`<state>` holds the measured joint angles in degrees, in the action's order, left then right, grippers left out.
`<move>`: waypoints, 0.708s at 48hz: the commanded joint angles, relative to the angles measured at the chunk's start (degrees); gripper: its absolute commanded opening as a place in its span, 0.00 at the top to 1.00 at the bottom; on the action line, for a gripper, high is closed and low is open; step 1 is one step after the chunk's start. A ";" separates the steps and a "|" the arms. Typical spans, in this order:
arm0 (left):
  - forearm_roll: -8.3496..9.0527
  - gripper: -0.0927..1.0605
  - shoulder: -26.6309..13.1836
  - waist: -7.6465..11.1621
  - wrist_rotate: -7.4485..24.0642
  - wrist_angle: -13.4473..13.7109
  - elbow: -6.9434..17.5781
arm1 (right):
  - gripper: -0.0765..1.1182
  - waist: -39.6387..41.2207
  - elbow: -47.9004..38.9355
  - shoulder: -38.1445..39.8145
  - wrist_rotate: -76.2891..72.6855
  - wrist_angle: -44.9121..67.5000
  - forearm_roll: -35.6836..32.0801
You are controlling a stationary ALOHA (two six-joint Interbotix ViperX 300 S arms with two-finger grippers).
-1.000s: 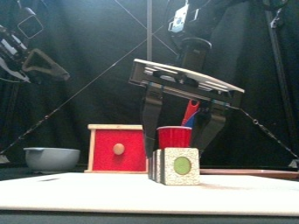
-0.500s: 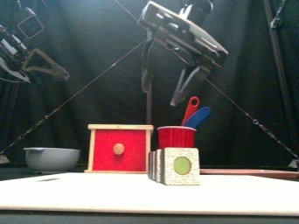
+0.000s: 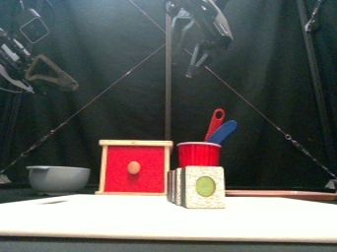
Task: Place sushi on board then cut the sushi with the knife then place the pieces on the plate
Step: Pick knife at handle with right hand
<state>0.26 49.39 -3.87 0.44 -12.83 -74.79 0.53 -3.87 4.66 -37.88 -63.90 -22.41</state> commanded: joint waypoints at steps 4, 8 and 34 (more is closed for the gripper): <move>-0.09 0.88 -0.18 -0.88 -0.18 -0.26 1.05 | 0.19 5.54 3.43 0.18 16.70 -6.50 7.56; -0.18 0.88 -0.18 -1.23 -0.26 -0.26 1.14 | 0.19 7.29 4.04 -1.58 22.50 -9.23 9.05; -1.32 0.88 -0.09 -3.34 -0.26 -0.26 1.32 | 0.19 15.21 9.76 -10.90 40.08 -18.46 9.58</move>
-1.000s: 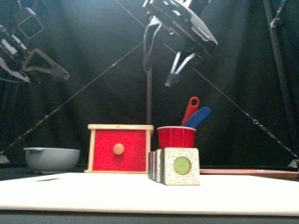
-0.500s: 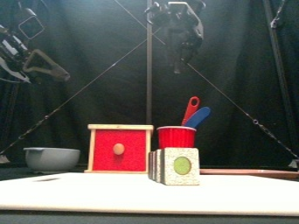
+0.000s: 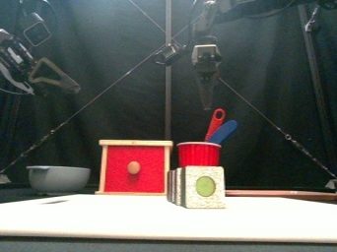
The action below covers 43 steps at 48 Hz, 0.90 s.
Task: Place sushi on board then cut the sushi with the knife then place the pieces on the plate
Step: Pick knife at handle with right hand
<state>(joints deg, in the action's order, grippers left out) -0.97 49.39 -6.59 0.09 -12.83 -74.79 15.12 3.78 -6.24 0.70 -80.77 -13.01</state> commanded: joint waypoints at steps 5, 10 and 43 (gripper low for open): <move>-0.18 0.88 -0.18 -0.97 0.09 -0.35 1.23 | 0.19 0.79 3.34 -1.32 3.43 -2.64 1.23; -0.18 0.88 -0.18 -1.23 0.18 -0.26 1.14 | 0.19 0.79 4.83 -2.11 3.52 -3.34 2.37; -0.18 0.88 -0.18 -1.85 0.26 -0.26 0.88 | 0.19 2.55 2.64 -4.48 3.60 -4.13 2.11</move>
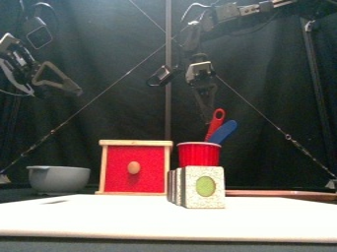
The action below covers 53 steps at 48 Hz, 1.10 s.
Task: Place sushi on board then cut the sushi with the knife then place the pieces on the plate
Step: Pick knife at handle with right hand
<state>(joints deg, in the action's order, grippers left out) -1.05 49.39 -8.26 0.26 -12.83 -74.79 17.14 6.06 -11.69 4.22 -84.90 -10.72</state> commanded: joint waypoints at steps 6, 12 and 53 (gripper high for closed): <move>-0.09 0.88 -0.18 -0.18 0.00 -0.26 0.88 | 0.19 0.62 -0.18 0.79 0.18 -0.09 -0.53; -0.09 0.88 -0.18 -0.18 0.00 -0.26 0.88 | 0.19 1.05 -1.14 0.70 0.09 0.00 -0.53; -0.09 0.88 -0.18 -0.88 0.09 -0.26 0.70 | 0.55 2.11 -1.32 -0.44 0.18 -0.09 -0.53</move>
<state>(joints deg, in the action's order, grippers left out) -1.05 49.39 -8.88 0.26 -12.83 -74.88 18.63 3.25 -13.62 4.57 -84.99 -11.51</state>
